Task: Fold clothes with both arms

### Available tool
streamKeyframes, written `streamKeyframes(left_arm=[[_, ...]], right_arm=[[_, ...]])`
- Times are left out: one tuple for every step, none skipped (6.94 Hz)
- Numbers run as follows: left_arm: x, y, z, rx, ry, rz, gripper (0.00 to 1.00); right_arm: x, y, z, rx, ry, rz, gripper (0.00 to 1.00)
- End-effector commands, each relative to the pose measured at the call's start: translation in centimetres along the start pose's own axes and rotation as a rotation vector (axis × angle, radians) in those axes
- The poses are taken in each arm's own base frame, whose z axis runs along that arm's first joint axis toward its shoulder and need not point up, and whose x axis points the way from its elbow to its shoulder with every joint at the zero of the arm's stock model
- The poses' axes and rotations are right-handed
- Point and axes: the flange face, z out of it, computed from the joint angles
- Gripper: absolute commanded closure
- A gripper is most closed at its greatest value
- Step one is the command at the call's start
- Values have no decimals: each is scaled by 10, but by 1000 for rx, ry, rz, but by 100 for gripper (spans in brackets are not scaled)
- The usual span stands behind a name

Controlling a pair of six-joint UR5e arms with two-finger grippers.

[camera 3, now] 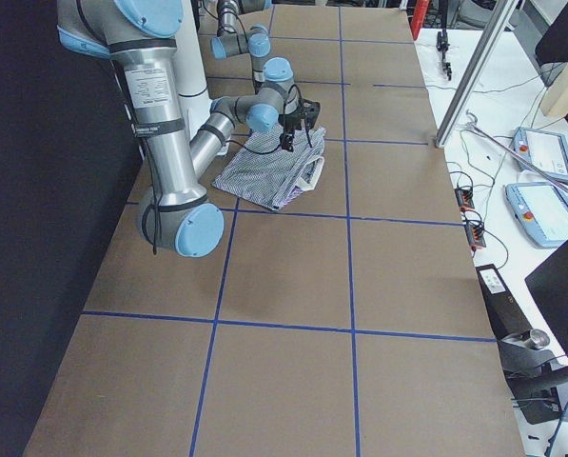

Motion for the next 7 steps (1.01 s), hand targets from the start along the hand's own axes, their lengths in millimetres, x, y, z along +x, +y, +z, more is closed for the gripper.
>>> streamKeyframes(left_arm=[[-3,8,9,7,-14,3,2],[-2,4,10,30,-4,3,6],[-1,-1,13,41,-6,-1,6],[1,-6,12,47,-3,-6,6],[0,-6,16,51,-10,-7,10],[0,-6,17,50,-10,-4,18],[0,-4,19,49,-12,-5,39]], right_arm=[[-3,-1,-3,4,-10,-1,0],[-3,-2,-4,4,-12,1,0],[-4,-1,-4,3,-13,0,0],[-4,-1,-5,3,-15,0,0],[-4,-1,-5,3,-15,1,0],[-4,-1,-5,3,-15,1,0],[-4,-1,-5,3,-15,1,0]])
